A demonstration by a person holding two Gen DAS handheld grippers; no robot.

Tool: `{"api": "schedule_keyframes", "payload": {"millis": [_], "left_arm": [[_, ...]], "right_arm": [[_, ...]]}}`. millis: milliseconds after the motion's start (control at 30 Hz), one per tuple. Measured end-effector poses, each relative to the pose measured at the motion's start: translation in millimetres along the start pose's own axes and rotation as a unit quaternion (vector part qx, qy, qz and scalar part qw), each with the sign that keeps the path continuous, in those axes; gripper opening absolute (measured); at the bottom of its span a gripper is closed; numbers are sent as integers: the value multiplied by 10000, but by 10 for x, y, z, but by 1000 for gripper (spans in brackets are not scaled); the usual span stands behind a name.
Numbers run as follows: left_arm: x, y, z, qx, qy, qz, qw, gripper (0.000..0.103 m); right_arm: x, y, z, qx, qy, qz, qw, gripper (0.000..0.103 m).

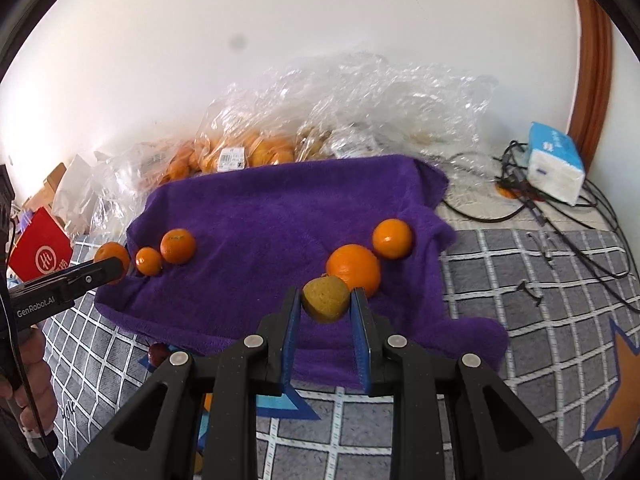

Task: Organize fruits
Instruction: 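Carry the left tool's orange over the towel while the right tool carries the yellow fruit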

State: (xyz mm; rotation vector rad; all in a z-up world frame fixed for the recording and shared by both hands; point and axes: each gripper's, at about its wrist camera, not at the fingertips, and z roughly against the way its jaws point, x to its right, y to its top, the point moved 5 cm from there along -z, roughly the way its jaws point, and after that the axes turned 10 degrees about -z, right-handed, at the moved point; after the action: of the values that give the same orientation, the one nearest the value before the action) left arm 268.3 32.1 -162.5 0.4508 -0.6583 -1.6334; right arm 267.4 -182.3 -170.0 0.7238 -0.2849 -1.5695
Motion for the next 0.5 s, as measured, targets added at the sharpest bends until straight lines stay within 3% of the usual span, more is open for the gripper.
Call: {"api": "schedule_keyframes", "payload": {"millis": [500], "left_arm": [[-69,-163,-338,-425,97,-80,9990,38]], "right_arm": [[-30,-97,-390,-466,-127,-103,9988,25]]}}
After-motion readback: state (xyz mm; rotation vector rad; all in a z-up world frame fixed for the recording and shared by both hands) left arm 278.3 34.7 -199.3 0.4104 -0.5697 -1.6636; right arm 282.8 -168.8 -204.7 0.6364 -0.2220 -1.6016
